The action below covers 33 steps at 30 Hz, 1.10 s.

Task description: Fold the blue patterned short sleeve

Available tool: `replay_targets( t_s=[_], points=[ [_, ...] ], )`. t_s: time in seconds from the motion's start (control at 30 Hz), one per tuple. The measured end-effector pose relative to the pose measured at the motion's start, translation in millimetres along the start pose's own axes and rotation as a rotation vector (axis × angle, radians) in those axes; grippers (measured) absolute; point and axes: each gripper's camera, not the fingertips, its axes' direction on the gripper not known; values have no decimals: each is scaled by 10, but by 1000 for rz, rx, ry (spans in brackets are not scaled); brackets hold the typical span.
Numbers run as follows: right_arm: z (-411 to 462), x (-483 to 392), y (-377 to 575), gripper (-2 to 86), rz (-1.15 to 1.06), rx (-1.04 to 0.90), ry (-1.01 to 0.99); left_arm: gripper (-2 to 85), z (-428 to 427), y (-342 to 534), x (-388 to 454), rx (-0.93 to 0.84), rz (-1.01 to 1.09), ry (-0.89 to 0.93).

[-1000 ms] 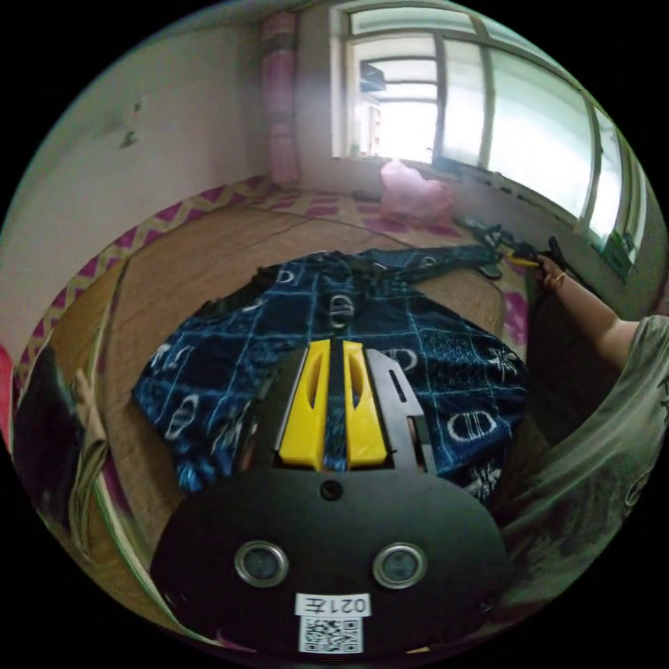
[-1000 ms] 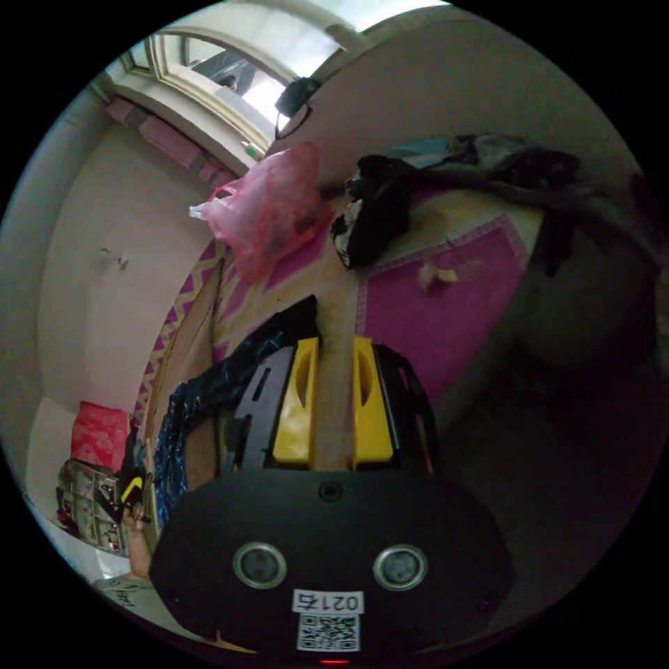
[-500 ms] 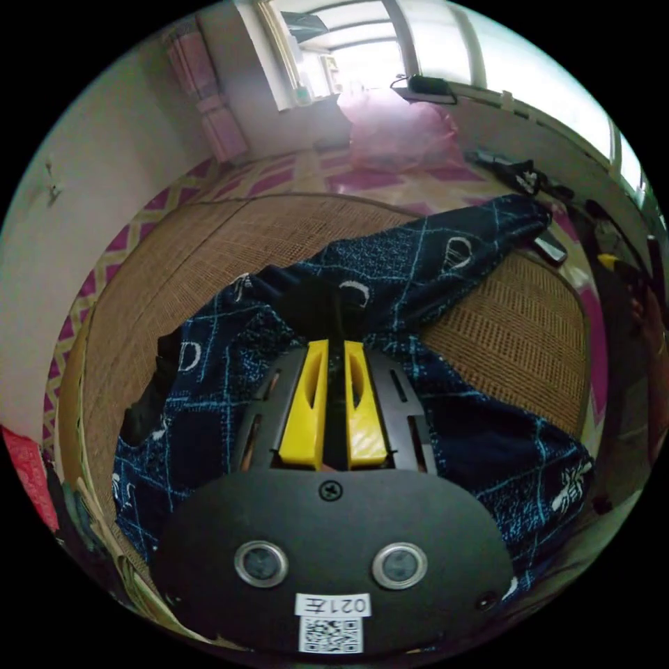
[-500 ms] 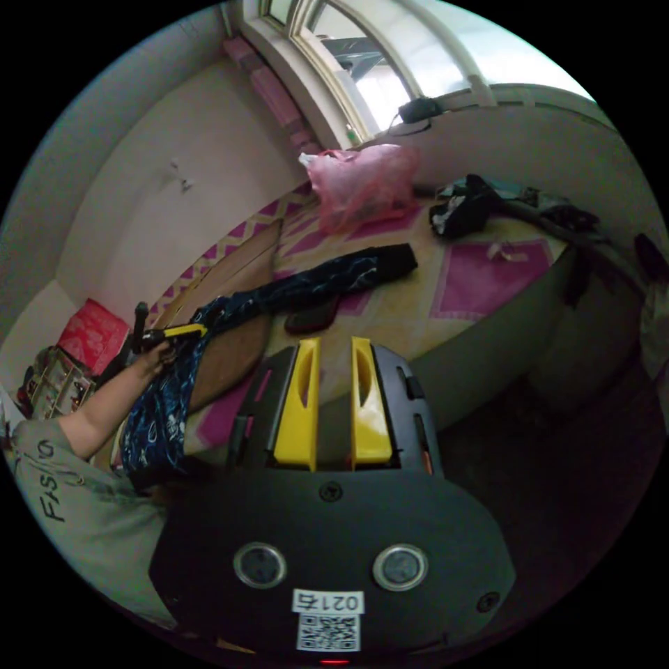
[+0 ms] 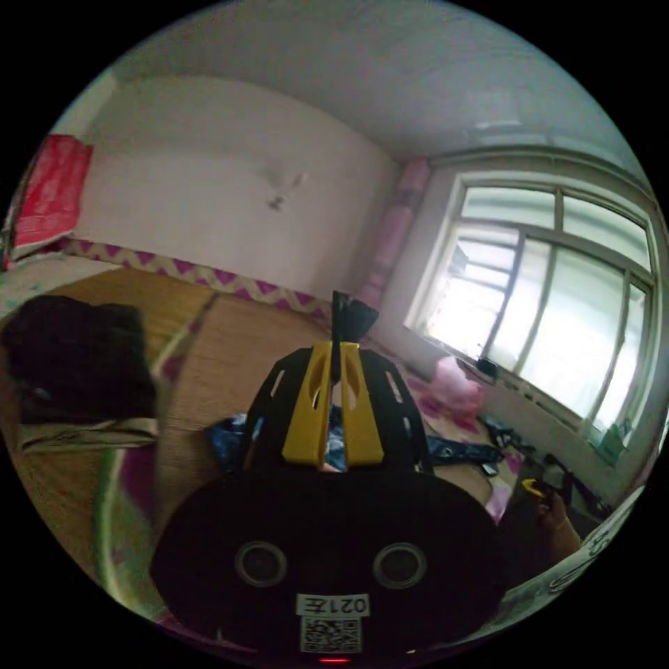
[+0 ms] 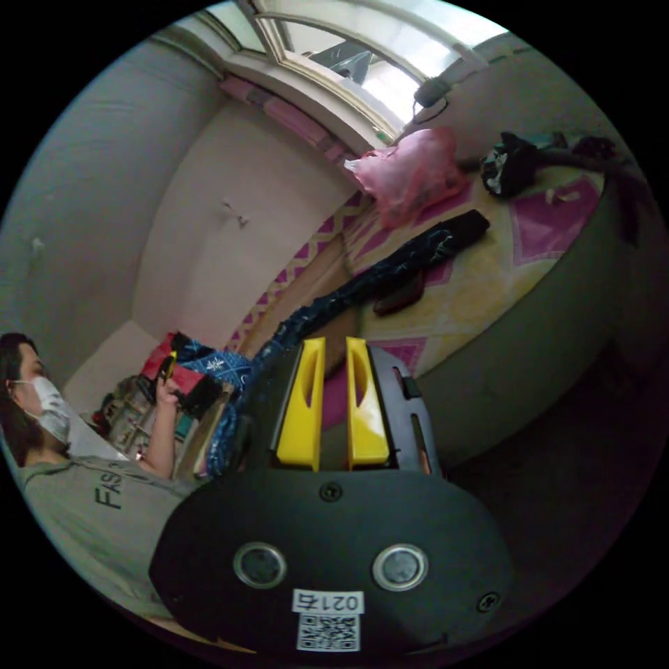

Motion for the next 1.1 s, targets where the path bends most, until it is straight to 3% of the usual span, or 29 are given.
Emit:
replay_targets(
  t_s=[0.1, 0.27, 0.4, 0.47, 0.7, 0.77, 0.87, 1.0, 1.1],
  points=[
    [119, -156, 65, 55, -12, -20, -8, -8, -1010, -428, -785, 76, -84, -195],
    [434, -453, 182, 54, -49, -74, -1, -9, -2446, -531, -2241, 127, -416, -447],
    [632, -594, 247, 54, -41, -90, -41, -9, -3098, -330, -3098, 121, -682, -522],
    [779, -704, 280, 53, -45, -114, -46, -9, -3493, -307, -3438, 199, -779, -470],
    [1165, -986, 376, 54, -64, -177, -74, -9, -4190, -965, -3699, 350, -567, -237],
    [1299, -1049, 418, 53, -61, -197, -91, -9, -4303, -1031, -3950, 244, -746, -302],
    [1438, -1125, 475, 53, -65, -214, -102, -7, -4436, -1026, -4206, 204, -945, -198],
    [1570, -1193, 534, 54, -65, -228, -111, 4, -4675, -1270, -4233, 168, -910, -282],
    [1658, -1242, 569, 54, -66, -234, -122, 39, -4833, -1506, -4223, 86, -812, -477]
  ],
)
